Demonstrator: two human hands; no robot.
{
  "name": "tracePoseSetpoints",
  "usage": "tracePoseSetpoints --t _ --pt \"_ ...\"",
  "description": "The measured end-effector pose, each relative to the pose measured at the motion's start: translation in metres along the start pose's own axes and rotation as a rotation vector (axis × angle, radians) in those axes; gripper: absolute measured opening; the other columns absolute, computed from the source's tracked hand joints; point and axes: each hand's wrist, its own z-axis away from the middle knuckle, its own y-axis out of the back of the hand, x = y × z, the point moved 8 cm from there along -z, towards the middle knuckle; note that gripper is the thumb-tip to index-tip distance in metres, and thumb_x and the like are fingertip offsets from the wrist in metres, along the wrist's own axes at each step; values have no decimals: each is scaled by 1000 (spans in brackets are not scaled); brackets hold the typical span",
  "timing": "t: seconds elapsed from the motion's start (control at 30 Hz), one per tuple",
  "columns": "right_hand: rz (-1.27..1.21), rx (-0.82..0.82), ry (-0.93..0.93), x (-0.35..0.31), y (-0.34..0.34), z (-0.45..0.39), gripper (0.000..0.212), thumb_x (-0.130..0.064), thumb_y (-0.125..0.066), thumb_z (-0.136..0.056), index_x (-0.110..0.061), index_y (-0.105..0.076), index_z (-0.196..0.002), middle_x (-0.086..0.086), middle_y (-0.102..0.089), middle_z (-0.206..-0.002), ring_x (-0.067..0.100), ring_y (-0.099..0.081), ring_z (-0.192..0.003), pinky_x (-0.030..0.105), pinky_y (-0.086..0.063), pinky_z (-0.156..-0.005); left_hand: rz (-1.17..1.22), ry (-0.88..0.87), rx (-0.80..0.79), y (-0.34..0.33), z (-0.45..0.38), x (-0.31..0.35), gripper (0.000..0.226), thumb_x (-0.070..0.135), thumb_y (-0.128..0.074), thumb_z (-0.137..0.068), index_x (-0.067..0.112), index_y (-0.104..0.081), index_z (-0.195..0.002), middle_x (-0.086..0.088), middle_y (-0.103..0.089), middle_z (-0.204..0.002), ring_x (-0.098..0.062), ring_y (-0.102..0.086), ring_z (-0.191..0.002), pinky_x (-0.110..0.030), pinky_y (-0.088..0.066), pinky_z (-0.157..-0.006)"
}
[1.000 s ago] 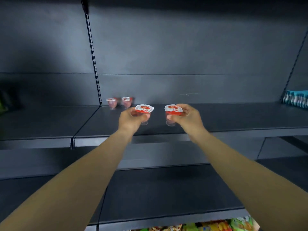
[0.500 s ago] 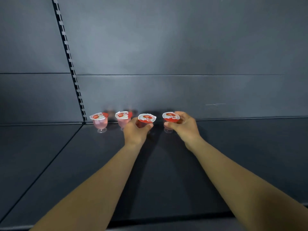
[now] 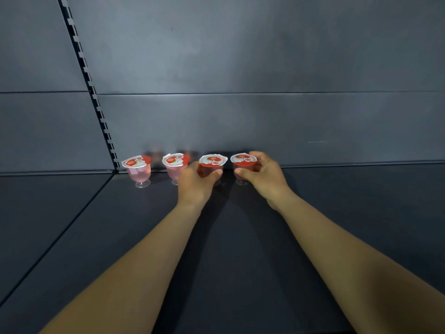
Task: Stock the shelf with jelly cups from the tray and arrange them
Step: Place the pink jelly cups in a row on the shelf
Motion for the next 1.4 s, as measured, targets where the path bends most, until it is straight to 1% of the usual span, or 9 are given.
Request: tracePoseSetpoints --t 0.13,0.23,0.33,0.43,0.6,0.67,0.83,1.03,1.4 --pt "42 16 25 -4 2 8 56 -6 -73 -80 -16 -47 -128 -1 -62 -115 10 -60 -96 18 -50 -77 -112 -4 -8 3 9 4 24 21 -69 -84 5 -68 -101 -6 -70 -97 -20 -64 -93 -22 -41 -75" --pt "142 19 22 -14 16 22 64 -14 -73 -82 -13 -40 -137 -1 -56 -118 10 -54 -105 24 -44 -93 -257 41 -78 10 23 11 25 27 -64 -87 5 -67 -99 -8 -68 -97 -23 -61 -98 -23 -40 -76" --pt "401 -11 44 -33 44 42 64 -25 -72 -83 -13 -41 -138 4 -49 -135 17 -48 -123 24 -37 -98 -480 29 -277 16 40 33 29 32 -55 -93 5 -62 -87 -9 -59 -86 -29 -59 -101 -26 -35 -73" --pt "771 -180 57 -56 69 73 64 -36 -66 -87 -12 -41 -141 5 -42 -145 20 -42 -132 24 -32 -100 -806 -93 -453 23 68 71 41 38 -48 -95 1 -63 -105 -13 -62 -105 -29 -56 -105 -33 -41 -85" --pt "1204 -226 122 -107 119 141 79 -51 -63 -84 -15 -32 -146 8 -31 -153 28 -29 -139 36 -28 -112 -1133 -321 -528 37 136 131 37 46 -57 -87 17 -59 -110 -5 -52 -114 -27 -51 -109 -37 -43 -91" --pt "1233 -194 135 -122 139 179 82 -55 -62 -83 -17 -30 -147 7 -29 -153 29 -27 -140 39 -27 -113 -1164 -369 -493 43 173 148 41 46 -59 -86 18 -56 -116 -7 -48 -118 -29 -50 -111 -35 -43 -90" --pt "1239 -193 175 -125 175 284 80 -50 -62 -85 -14 -28 -148 10 -27 -153 31 -24 -140 40 -25 -113 -1255 -448 -514 47 279 169 67 52 -55 -87 21 -34 -143 -10 -35 -143 -32 -35 -132 -44 -32 -109" --pt "1200 -218 97 -92 223 383 77 -45 -62 -87 -17 -26 -148 12 -28 -150 32 -25 -138 42 -29 -112 -1147 -442 -579 31 380 164 71 48 -57 -88 14 -31 -145 -12 -30 -148 -31 -29 -136 -44 -32 -109" --pt "1099 -374 -178 109 290 491 68 -39 -64 -87 -19 -33 -145 8 -34 -147 26 -30 -136 37 -30 -109 -1026 -287 -901 -94 520 12 68 43 -59 -89 17 -32 -145 -10 -33 -145 -29 -34 -133 -42 -33 -108"
